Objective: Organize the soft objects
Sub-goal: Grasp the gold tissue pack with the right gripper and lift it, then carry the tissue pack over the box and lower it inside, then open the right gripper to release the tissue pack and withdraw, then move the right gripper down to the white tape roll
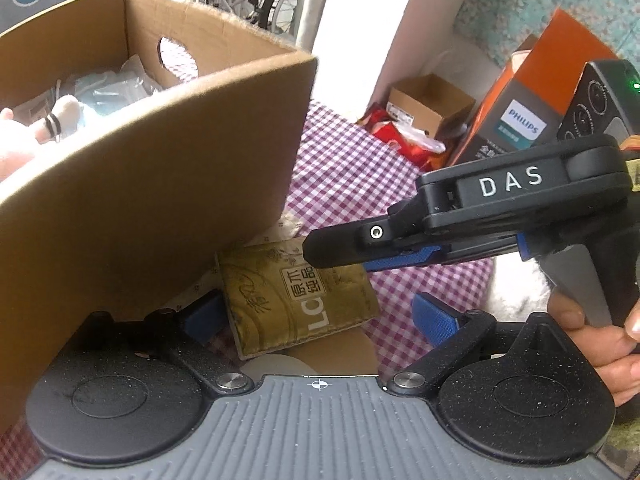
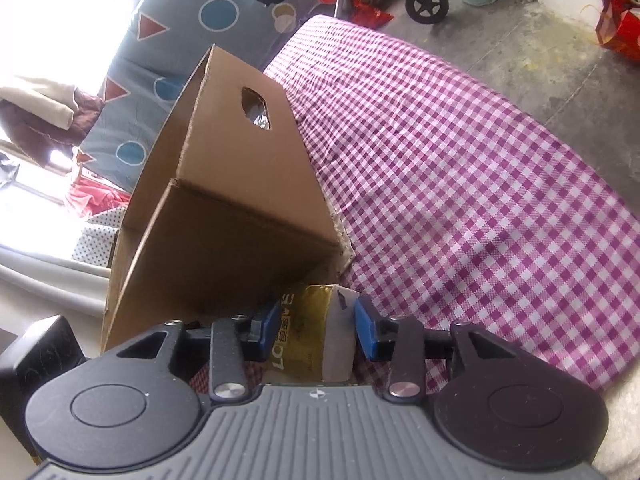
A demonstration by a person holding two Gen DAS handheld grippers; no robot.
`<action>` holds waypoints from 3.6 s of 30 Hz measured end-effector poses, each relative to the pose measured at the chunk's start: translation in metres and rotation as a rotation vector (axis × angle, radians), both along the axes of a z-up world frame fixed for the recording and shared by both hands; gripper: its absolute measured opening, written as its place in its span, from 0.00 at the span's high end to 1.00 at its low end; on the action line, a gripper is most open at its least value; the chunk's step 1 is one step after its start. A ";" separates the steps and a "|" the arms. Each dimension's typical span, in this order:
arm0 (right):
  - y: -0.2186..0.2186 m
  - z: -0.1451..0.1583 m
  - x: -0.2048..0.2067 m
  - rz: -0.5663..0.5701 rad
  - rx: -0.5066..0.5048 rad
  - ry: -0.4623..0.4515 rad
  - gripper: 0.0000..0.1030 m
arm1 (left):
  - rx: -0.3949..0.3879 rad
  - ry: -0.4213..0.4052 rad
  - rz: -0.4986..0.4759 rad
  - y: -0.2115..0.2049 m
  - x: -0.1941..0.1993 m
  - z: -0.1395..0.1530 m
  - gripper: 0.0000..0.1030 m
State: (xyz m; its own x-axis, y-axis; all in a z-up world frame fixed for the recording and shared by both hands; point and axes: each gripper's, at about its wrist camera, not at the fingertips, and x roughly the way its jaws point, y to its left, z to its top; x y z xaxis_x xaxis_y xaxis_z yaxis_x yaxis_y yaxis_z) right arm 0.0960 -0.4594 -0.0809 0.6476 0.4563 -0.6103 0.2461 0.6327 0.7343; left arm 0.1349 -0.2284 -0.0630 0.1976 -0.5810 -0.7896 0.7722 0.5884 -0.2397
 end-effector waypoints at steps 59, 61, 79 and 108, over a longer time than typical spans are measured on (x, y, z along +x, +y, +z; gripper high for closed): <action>0.124 0.105 0.207 0.638 -0.452 0.198 0.52 | -0.327 0.168 0.425 0.138 0.091 0.077 0.02; 0.127 0.106 0.207 0.638 -0.449 0.175 0.58 | -0.346 0.105 0.451 0.152 0.088 0.087 0.01; 0.143 0.095 0.203 0.691 -0.411 0.278 0.60 | -0.378 -0.081 0.636 0.218 0.075 0.094 0.01; 0.063 0.159 0.040 0.421 -0.135 -0.175 0.51 | -0.368 -0.091 0.534 0.213 0.015 0.097 0.01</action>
